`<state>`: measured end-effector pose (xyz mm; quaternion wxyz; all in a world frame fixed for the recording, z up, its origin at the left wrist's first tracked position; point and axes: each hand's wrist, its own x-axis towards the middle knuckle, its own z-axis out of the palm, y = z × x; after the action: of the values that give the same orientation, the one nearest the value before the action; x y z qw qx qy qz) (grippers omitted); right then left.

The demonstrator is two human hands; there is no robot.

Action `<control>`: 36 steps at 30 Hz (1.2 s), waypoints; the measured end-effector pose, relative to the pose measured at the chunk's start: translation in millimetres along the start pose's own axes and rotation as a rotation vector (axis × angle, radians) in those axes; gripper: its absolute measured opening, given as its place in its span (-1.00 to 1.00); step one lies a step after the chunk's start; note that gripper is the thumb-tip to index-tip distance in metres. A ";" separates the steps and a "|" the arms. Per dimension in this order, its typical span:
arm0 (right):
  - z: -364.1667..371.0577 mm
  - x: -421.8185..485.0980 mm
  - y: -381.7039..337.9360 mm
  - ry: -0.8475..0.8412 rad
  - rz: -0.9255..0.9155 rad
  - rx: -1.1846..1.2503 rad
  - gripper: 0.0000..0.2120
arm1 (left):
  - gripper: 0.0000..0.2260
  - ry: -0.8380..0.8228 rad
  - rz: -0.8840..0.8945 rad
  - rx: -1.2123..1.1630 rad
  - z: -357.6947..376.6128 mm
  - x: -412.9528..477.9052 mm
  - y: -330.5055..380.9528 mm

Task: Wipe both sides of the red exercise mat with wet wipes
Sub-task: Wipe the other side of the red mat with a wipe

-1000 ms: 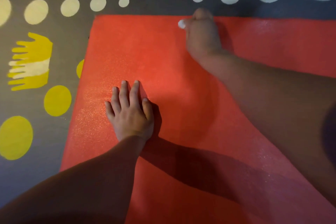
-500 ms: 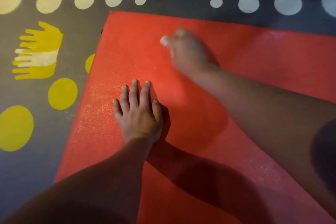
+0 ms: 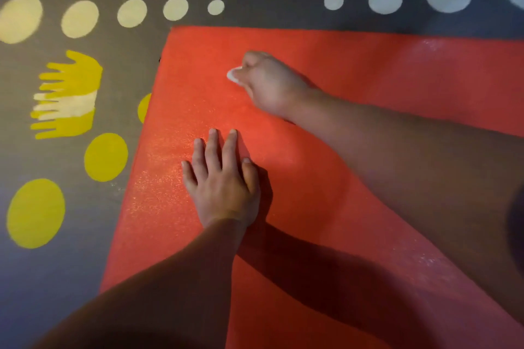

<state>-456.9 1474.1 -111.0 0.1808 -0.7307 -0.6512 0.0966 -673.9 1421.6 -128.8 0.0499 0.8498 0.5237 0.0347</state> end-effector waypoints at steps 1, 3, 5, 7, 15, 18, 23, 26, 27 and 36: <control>3.1 3.0 7.8 0.032 -0.014 0.012 -0.61 | -0.48 0.005 0.001 0.008 0.2 0.5 -0.4; -1.0 14.1 33.2 0.148 0.219 0.055 -0.51 | -0.47 0.009 0.005 0.018 0.6 0.3 -0.7; -8.0 17.8 51.7 0.285 0.477 0.054 -0.65 | -0.48 0.004 0.013 0.017 1.0 -0.1 0.2; -11.3 14.6 37.4 0.304 0.467 0.047 -0.73 | -0.48 0.006 0.013 0.017 0.9 -0.4 1.4; -4.2 -31.0 -13.5 -0.004 -0.243 0.119 -0.77 | -0.42 0.025 0.001 0.016 1.1 -0.6 2.2; -18.4 -18.4 14.0 0.140 0.063 0.092 -0.74 | -0.39 0.025 -0.017 0.011 1.6 0.7 2.9; -4.0 -46.9 -23.4 -0.012 -0.251 0.181 -0.79 | -0.39 0.026 -0.020 0.002 1.8 0.4 1.3; -18.9 -50.1 -20.4 -0.181 -0.401 0.145 -0.78 | -0.41 0.034 -0.025 -0.005 1.4 0.1 1.1; -26.1 -43.0 -7.9 -0.159 -0.331 0.106 -0.78 | -0.41 0.036 -0.022 -0.004 1.3 0.1 1.6; -17.6 -82.5 -26.9 -0.118 -0.418 0.166 -0.80 | -0.42 0.039 -0.023 -0.021 1.2 -0.2 0.6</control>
<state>-486.0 1392.6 -92.2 0.2179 -0.5558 -0.7876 0.1526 -673.3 1421.1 -130.0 0.0488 0.8423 0.5338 0.0559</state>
